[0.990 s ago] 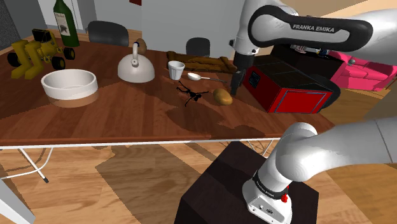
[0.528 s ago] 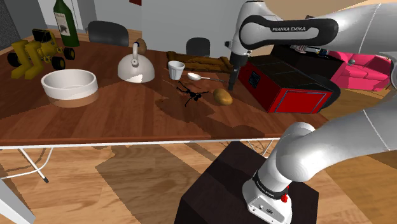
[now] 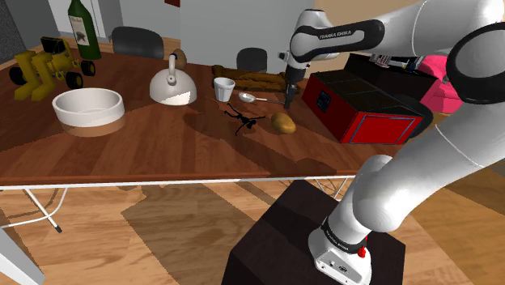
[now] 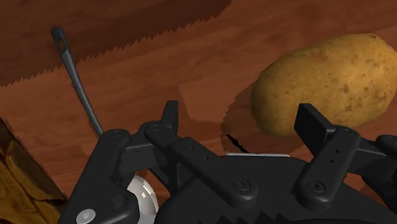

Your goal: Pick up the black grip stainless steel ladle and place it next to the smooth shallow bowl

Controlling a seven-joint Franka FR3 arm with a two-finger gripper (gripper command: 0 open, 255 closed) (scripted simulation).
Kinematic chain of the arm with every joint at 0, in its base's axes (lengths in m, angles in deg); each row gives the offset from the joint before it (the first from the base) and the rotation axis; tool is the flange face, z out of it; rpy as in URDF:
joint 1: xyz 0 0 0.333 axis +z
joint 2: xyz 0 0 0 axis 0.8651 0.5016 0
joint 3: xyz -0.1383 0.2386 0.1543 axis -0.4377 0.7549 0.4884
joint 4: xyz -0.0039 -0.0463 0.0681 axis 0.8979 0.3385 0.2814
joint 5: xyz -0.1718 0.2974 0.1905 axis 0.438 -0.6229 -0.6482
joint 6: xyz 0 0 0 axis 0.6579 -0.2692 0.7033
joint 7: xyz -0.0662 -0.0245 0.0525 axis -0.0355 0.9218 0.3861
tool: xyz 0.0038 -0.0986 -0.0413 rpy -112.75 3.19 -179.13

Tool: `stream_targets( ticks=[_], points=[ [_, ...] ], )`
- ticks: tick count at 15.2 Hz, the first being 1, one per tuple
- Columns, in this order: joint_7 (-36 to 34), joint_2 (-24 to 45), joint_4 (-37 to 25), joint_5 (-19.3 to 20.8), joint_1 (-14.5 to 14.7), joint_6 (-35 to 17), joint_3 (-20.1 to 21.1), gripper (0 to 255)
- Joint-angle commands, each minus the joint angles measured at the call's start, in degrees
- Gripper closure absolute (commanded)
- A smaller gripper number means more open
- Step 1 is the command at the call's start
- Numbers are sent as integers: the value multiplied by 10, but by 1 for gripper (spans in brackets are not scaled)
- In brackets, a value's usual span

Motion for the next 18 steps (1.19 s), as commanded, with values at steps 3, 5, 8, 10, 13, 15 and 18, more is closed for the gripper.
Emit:
stream_targets(
  ticks=[3,5,8,10,13,15,18],
  points=[
    [109,97,-71,-55,17,-37,-40,0],
    [166,148,-109,-93,18,-49,-54,0],
    [250,225,-174,-155,8,-56,-62,0],
    [303,277,-223,-196,-7,-54,-59,0],
    [344,323,-264,-231,-26,-54,-49,0],
    [348,330,-257,-235,-28,-67,-46,0],
    [353,341,-248,-243,-30,-86,-44,0]
  ],
)
